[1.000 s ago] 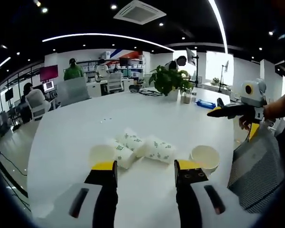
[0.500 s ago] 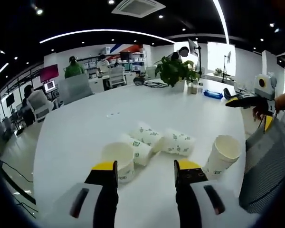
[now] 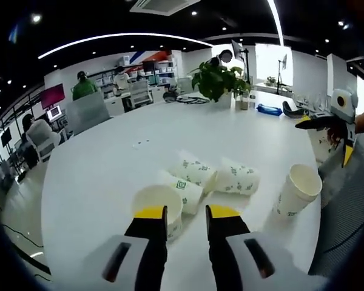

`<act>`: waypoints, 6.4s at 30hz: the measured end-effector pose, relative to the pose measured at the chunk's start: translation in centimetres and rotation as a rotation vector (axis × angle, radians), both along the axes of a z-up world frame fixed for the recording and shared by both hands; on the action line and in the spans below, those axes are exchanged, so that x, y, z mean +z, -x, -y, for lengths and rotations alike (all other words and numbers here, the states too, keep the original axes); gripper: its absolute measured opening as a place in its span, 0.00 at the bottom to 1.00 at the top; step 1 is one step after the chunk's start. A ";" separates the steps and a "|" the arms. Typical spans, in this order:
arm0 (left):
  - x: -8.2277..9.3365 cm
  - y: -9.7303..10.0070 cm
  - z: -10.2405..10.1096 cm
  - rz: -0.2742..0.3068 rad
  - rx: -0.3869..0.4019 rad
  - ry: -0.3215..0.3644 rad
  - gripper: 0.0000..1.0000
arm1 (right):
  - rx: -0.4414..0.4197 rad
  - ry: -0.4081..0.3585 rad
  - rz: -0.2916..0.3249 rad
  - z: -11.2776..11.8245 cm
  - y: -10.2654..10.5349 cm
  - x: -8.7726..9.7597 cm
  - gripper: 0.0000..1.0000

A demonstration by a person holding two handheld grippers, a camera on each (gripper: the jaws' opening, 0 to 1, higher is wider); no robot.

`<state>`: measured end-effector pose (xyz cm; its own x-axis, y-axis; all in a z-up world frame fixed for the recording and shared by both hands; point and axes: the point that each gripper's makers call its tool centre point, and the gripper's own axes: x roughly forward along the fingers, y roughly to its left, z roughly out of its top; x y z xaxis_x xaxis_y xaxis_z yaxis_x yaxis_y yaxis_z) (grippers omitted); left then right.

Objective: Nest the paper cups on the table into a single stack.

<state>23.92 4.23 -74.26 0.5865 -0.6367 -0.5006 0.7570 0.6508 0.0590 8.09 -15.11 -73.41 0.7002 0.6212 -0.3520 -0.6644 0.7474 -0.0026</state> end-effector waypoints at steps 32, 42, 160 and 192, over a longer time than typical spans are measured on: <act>-4.7 -1.4 1.0 -0.023 -0.269 -0.361 0.00 | -0.039 0.040 -0.026 1.0 -0.2 -0.9 0.97; -4.0 -1.0 0.2 -0.020 -0.241 -0.337 0.00 | -0.041 0.033 -0.027 0.9 -0.3 -0.8 0.97; 0.0 17.1 14.7 0.007 -0.606 -0.346 0.00 | -0.020 -0.027 -0.055 0.6 0.0 -0.6 0.94; 0.7 16.5 13.2 0.006 -0.509 -0.274 0.21 | -0.001 -0.043 -0.087 0.0 0.4 -0.7 0.93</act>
<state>7.45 -8.99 -73.60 0.2432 -0.6869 -0.6848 0.9699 0.1650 0.1790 7.64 -15.16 -74.14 0.6684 0.6366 -0.3846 -0.6600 0.7461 0.0878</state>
